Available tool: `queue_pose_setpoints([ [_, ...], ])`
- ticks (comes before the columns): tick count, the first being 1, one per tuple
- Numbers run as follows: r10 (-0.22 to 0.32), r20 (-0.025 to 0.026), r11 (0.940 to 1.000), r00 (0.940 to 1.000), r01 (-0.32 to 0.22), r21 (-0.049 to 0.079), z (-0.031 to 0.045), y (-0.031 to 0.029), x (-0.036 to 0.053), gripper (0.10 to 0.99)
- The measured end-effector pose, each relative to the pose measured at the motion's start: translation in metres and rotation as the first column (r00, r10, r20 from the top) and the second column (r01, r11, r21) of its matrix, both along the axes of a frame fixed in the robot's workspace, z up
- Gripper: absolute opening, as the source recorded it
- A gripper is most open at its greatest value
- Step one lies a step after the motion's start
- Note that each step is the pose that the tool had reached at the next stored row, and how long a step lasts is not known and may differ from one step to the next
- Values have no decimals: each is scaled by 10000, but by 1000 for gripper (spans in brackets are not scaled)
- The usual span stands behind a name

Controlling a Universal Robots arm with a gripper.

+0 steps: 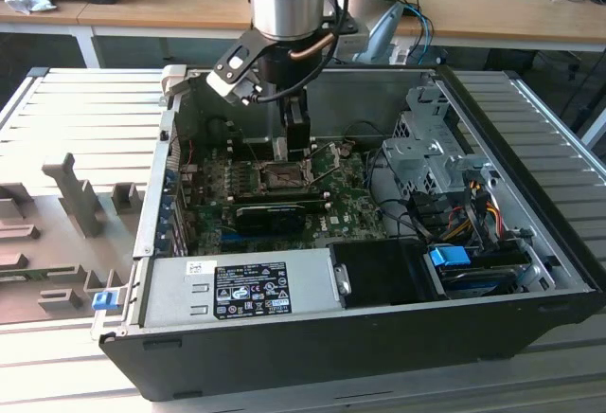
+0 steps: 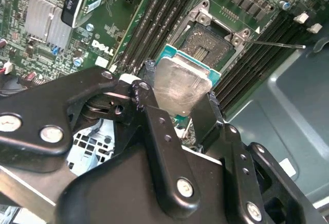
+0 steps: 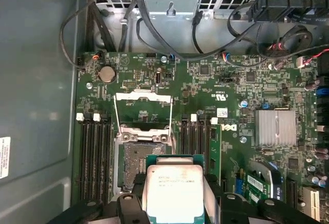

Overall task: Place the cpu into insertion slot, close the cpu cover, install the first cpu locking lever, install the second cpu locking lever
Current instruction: 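Place the cpu into insertion slot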

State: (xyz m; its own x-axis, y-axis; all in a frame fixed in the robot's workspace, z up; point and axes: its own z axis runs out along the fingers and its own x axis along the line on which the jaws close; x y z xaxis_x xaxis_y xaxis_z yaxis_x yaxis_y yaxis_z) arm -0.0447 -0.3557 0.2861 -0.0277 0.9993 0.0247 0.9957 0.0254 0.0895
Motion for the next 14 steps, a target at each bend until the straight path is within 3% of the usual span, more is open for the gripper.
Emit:
queue_pose_setpoints([
  [6,0,2,10000,10000,0,3,-128,76,0,525],
  [14,2,0,10000,10000,-2,0,-300,110,1,525],
])
